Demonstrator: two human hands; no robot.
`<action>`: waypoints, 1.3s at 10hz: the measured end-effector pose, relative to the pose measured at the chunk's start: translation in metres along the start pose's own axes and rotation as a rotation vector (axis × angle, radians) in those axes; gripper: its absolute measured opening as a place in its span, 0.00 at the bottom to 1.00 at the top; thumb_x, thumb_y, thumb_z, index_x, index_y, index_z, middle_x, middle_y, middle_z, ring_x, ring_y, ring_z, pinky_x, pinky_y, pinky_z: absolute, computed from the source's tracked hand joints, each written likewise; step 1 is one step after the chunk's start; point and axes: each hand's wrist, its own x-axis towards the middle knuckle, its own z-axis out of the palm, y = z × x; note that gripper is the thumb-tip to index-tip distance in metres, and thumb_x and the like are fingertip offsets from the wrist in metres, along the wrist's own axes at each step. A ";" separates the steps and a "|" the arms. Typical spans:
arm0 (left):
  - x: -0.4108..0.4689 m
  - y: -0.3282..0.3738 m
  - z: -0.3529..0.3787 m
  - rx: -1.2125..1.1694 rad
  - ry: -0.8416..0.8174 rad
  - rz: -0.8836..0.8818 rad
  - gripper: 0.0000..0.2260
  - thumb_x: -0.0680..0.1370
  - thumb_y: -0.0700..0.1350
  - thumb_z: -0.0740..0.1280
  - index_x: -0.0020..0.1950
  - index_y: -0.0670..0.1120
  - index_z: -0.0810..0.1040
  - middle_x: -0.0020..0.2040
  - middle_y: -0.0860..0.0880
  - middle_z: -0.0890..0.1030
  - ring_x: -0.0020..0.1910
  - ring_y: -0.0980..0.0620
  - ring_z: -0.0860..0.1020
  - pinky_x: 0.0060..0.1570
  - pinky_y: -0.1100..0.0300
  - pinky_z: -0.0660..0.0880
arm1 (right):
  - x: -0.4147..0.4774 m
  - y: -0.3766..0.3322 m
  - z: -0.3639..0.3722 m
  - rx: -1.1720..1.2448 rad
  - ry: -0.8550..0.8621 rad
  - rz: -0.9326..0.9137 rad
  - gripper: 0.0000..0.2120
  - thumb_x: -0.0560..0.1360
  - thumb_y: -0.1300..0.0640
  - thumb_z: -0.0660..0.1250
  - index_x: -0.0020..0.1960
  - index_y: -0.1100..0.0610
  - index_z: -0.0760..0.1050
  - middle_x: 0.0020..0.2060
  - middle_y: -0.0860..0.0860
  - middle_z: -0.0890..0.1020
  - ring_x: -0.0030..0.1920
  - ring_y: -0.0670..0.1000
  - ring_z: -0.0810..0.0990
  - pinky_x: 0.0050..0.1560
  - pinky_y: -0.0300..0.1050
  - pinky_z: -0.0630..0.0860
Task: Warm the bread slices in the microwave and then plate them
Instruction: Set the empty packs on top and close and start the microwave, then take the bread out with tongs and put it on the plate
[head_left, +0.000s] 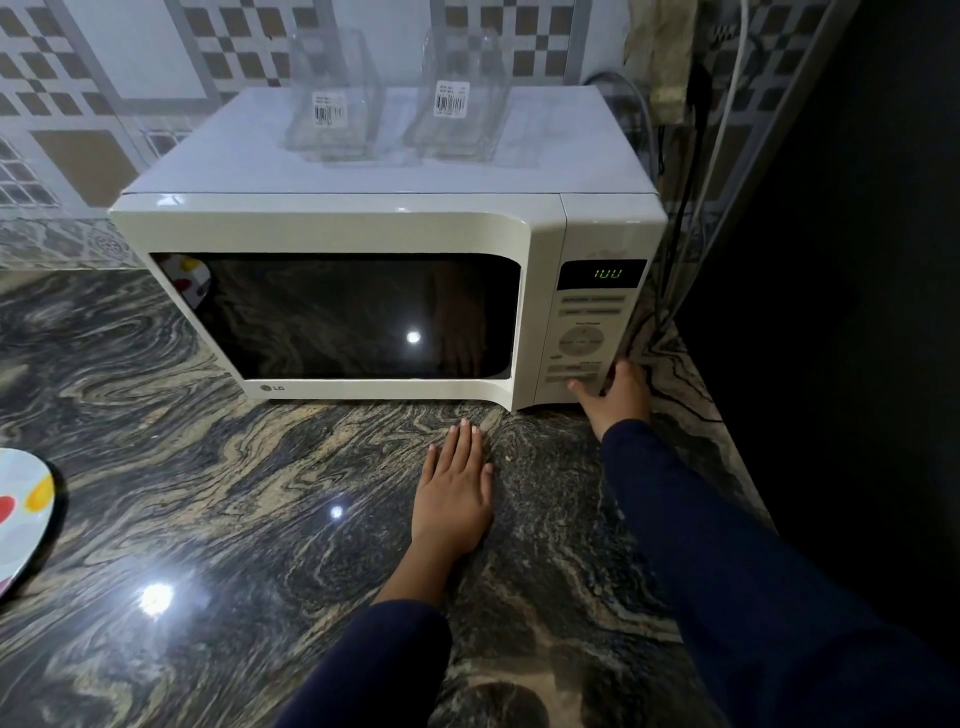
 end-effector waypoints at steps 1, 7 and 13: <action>0.000 -0.001 0.001 0.000 0.003 0.002 0.24 0.82 0.52 0.43 0.76 0.48 0.41 0.78 0.51 0.42 0.75 0.56 0.38 0.74 0.57 0.36 | 0.001 -0.002 -0.001 -0.036 0.005 -0.019 0.22 0.71 0.56 0.72 0.59 0.66 0.70 0.59 0.62 0.73 0.61 0.58 0.72 0.58 0.46 0.68; -0.001 0.001 -0.002 -0.112 0.023 -0.024 0.24 0.82 0.53 0.48 0.77 0.50 0.49 0.78 0.53 0.48 0.76 0.56 0.44 0.74 0.60 0.40 | 0.012 -0.021 -0.031 0.129 -0.064 0.039 0.20 0.71 0.59 0.71 0.61 0.63 0.71 0.60 0.60 0.77 0.61 0.59 0.75 0.62 0.52 0.73; 0.059 0.103 -0.132 -0.923 0.490 -0.094 0.09 0.80 0.47 0.60 0.42 0.45 0.73 0.39 0.49 0.75 0.38 0.53 0.72 0.39 0.60 0.68 | 0.017 -0.118 -0.109 -0.163 0.012 -0.734 0.19 0.74 0.67 0.62 0.64 0.58 0.75 0.65 0.51 0.73 0.65 0.52 0.71 0.68 0.42 0.65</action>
